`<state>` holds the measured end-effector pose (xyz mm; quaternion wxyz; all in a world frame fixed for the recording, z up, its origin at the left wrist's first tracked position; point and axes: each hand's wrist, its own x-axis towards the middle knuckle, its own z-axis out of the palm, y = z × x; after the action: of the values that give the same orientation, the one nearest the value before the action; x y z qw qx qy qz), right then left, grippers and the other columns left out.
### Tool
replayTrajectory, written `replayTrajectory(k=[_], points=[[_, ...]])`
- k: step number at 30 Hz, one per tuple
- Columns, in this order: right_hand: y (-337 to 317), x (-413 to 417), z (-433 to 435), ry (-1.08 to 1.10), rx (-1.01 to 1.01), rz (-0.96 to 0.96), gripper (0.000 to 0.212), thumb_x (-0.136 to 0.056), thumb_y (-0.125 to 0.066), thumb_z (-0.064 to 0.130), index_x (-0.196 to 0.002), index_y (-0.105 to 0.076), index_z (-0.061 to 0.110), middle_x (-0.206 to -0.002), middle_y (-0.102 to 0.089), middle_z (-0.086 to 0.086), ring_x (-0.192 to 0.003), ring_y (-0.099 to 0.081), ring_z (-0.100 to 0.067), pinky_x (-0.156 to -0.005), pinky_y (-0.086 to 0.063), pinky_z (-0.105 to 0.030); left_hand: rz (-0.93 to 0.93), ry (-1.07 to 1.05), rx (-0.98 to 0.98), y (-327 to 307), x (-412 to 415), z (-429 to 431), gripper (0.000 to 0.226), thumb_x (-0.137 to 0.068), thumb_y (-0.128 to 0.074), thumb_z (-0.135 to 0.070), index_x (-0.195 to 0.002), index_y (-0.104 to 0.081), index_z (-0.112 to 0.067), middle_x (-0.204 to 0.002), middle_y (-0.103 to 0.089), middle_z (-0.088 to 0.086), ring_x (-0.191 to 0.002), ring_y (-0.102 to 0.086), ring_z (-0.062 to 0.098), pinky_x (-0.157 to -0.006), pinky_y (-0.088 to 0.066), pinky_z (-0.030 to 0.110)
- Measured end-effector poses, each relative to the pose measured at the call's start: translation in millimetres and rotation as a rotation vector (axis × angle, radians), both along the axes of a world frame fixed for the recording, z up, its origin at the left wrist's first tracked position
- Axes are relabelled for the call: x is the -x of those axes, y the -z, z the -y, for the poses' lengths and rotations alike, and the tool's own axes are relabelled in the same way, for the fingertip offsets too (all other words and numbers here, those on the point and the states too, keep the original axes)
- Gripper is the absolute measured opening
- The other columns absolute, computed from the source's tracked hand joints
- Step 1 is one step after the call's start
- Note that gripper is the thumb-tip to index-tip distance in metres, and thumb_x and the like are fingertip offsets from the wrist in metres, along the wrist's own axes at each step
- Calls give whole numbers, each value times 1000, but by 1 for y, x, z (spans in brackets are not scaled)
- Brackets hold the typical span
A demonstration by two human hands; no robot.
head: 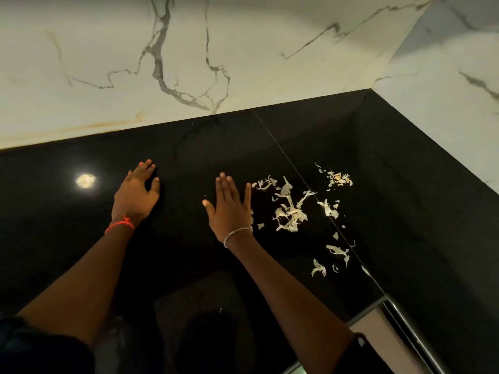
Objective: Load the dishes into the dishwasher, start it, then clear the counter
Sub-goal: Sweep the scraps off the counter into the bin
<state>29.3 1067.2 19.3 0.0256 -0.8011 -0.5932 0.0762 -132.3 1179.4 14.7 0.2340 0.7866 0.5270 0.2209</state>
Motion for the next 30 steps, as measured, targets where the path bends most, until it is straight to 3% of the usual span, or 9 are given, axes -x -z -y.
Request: replayTrajectory(k=[7,12,16,21,26,30], points=[[1,-46,40,192,48,161,53,-100,-9,37,-146,2,13,-156,5,-2,-143,11,-15,-104,22,-49,-11,11,-4,1,0,-1,45,-95,-47,-16,-138,-40,-5,-149,-32,10,-140,-24,24,-116,-11,35],[-15,-90,93,184,-174,-49,50,-100,-19,33,-147,-6,21,-155,-1,5,-139,9,-6,-116,1,-36,-27,12,-19,5,0,-4,46,-94,-49,-17,-137,-41,-3,-148,-34,10,-139,-26,23,-116,-11,33],[-17,-132,148,606,-479,-240,52,-98,-35,31,-144,-24,9,-153,-22,-8,-142,-16,-19,-116,-18,-38,-46,9,-1,7,0,-5,47,-94,-49,-21,-137,-41,-4,-150,-32,8,-140,-23,23,-117,-11,36],[-4,-147,190,972,-241,-216,66,-97,-25,45,-145,-12,2,-155,-8,-15,-144,-4,-24,-117,-3,-38,-113,27,-18,3,-4,0,49,-95,-48,-17,-137,-36,5,-149,-28,16,-141,-21,27,-116,-10,39],[5,-101,179,748,-234,-182,69,-96,-21,50,-146,-9,6,-155,-6,-11,-144,0,-21,-116,2,-35,-315,-122,152,-7,-46,20,68,-97,-39,-37,-142,-17,10,-153,-8,24,-143,-5,33,-115,-4,50],[-3,-92,167,504,-418,-593,64,-95,-32,47,-148,-9,18,-156,-8,0,-144,-6,-15,-115,-8,-33,-295,-148,162,-1,-95,69,75,-95,-37,-43,-143,-11,9,-152,-1,26,-143,4,33,-112,5,54]])
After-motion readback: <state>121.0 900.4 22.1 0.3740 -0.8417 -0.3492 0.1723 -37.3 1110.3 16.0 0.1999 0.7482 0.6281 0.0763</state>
